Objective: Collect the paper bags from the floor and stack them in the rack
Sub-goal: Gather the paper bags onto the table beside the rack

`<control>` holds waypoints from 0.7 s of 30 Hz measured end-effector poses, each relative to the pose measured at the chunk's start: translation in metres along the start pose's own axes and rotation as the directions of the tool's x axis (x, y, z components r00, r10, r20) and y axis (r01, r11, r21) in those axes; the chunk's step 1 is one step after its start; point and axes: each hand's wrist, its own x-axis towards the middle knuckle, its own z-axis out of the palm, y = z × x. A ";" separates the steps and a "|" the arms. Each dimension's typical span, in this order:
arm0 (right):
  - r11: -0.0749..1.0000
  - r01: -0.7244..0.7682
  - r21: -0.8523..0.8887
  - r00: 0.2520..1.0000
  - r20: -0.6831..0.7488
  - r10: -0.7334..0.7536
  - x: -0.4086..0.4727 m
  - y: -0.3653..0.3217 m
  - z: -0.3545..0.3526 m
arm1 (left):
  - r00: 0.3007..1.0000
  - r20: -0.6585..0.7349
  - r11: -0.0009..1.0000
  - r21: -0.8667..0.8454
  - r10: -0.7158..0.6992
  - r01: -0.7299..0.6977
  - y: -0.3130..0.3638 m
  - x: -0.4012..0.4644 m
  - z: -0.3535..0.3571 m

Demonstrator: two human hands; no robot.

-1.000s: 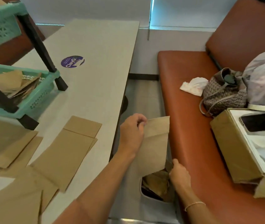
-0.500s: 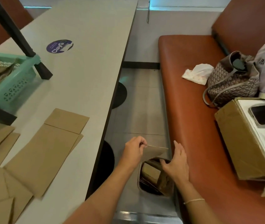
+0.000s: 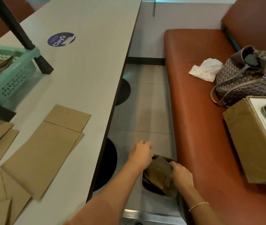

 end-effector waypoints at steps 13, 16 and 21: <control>0.932 0.115 0.345 0.955 -0.298 -0.008 -0.008 -0.088 -0.077 | 0.949 -0.257 0.951 -0.200 0.181 -0.235 0.022 -0.054 -0.079; 0.863 0.234 0.448 0.886 -0.464 0.001 -0.032 -0.130 -0.128 | 0.888 -0.440 0.955 -0.178 0.137 -0.236 0.010 -0.080 -0.118; 0.832 0.356 0.426 0.881 -0.449 -0.147 -0.069 -0.199 -0.170 | 0.799 -0.533 0.947 -0.290 -0.278 0.136 -0.057 -0.118 -0.184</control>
